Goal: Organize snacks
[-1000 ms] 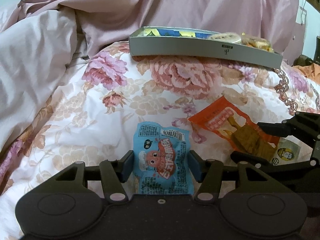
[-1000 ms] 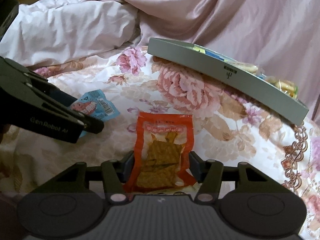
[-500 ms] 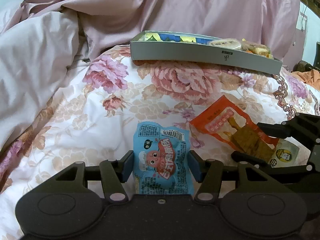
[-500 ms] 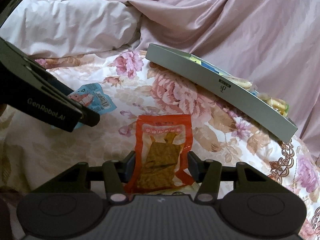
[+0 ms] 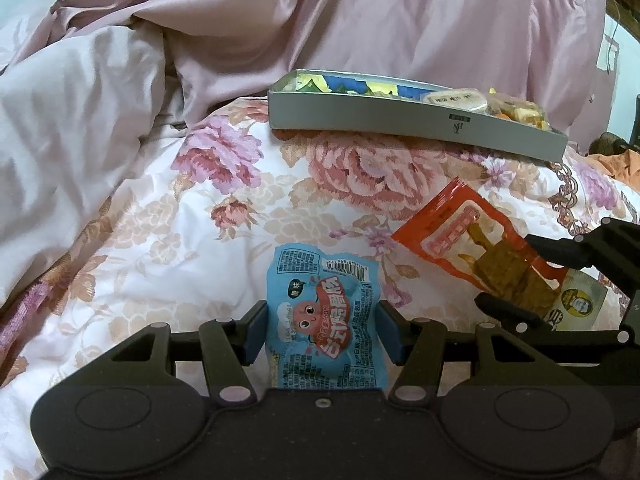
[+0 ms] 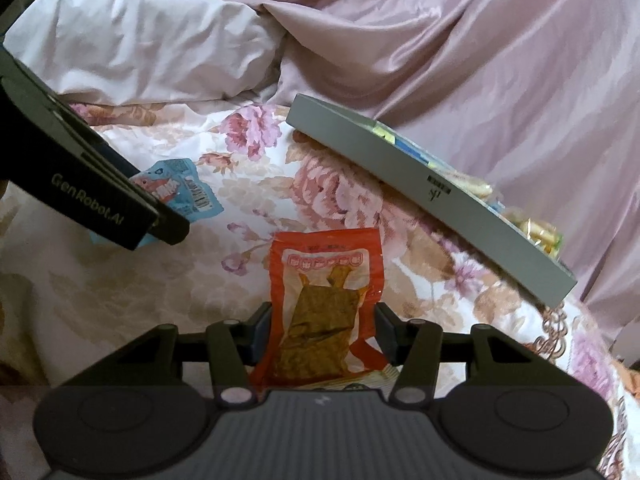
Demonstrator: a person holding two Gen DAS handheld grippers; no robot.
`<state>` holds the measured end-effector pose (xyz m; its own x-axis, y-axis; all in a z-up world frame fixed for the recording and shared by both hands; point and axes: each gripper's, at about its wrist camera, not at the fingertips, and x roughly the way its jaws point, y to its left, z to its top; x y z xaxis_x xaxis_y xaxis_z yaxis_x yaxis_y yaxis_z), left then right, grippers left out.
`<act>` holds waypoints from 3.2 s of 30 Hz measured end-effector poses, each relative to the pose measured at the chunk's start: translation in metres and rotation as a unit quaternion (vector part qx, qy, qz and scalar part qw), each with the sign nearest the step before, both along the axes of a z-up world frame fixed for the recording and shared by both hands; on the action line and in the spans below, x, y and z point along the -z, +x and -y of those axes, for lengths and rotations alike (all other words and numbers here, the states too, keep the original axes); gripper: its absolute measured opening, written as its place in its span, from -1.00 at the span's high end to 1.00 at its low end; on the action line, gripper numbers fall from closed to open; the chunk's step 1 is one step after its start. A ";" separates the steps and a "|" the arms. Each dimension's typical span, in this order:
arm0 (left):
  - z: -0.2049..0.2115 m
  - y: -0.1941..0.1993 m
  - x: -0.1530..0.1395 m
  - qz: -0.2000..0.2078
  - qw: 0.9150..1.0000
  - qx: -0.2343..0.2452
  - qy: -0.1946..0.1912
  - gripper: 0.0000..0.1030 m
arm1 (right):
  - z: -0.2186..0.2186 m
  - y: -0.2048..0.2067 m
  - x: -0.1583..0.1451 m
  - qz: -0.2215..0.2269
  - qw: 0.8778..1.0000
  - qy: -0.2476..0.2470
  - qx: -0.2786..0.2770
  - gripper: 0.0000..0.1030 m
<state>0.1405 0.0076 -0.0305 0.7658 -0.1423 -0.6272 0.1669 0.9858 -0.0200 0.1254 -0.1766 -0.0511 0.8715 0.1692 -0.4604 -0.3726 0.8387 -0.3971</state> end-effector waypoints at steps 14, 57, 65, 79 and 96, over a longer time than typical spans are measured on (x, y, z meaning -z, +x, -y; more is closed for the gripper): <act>0.004 0.014 -0.014 0.018 1.000 -0.010 -0.023 -0.15 | 0.001 -0.002 -0.007 0.057 0.998 -0.030 -0.001 -0.11; 0.017 0.208 -0.072 0.063 0.993 -0.072 -0.070 -0.15 | -0.002 0.173 -0.077 0.160 0.985 -0.070 -0.009 -0.13; 0.020 0.216 -0.067 0.061 0.993 -0.069 -0.070 -0.15 | -0.006 0.180 -0.070 0.148 0.987 -0.066 -0.012 -0.14; 0.018 0.219 -0.071 0.053 0.991 -0.080 -0.092 -0.41 | -0.005 0.182 -0.072 0.138 0.989 -0.053 -0.009 -0.40; 0.013 0.181 -0.112 0.093 0.985 -0.097 -0.105 -0.98 | 0.025 0.153 -0.111 0.152 0.988 0.013 0.036 -0.93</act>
<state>0.3212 -0.0053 0.0814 0.8901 -0.0931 -0.4461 -0.0045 0.9771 -0.2129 0.2786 -0.2019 0.0600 0.9791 0.1096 -0.1713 -0.1778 0.8702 -0.4595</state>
